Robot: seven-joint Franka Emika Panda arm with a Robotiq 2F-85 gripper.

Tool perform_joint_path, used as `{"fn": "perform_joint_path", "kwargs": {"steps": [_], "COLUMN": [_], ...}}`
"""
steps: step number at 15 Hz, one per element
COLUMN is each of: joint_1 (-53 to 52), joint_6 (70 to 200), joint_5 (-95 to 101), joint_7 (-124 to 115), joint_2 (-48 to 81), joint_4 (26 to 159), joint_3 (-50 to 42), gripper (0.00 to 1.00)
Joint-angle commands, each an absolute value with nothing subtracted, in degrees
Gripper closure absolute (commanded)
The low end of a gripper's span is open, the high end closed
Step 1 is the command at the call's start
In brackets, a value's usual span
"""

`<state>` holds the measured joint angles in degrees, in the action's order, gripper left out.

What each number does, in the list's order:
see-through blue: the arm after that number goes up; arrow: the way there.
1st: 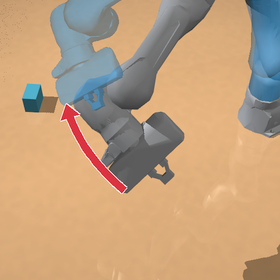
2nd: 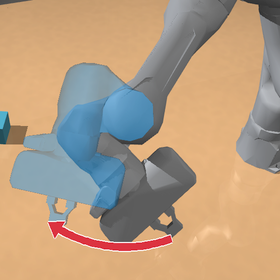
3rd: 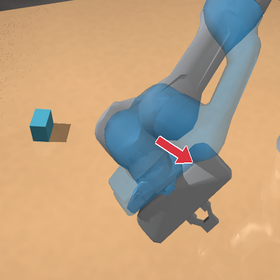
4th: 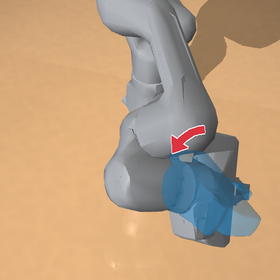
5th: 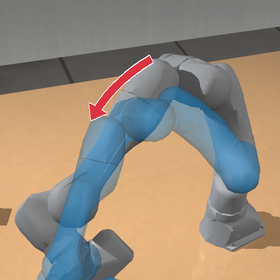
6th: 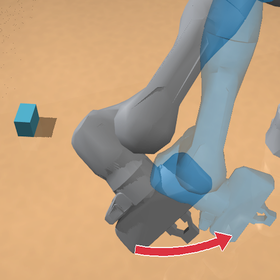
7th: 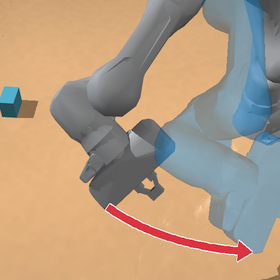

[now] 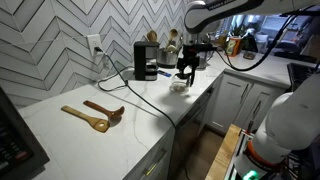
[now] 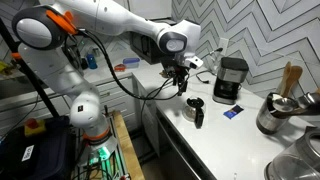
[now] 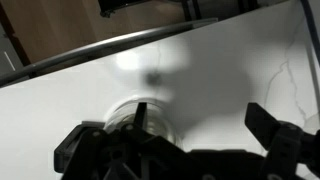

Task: Open the top lid of the coffee marker

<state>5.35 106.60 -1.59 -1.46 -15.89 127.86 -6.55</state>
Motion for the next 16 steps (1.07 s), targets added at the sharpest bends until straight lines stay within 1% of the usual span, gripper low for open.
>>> {"fn": "perform_joint_path", "kwargs": {"steps": [1,7,16], "joint_1": [5.6,5.7,6.5], "joint_6": [106.5,107.4,111.8], "joint_5": [-1.6,-1.4,-2.8], "joint_7": [-1.4,-2.0,-4.7], "joint_2": [-15.9,-15.1,-8.2], "joint_4": [127.7,126.7,105.7], "joint_3": [-6.3,-6.2,-7.3], "gripper": [0.0,0.0,0.0]}}
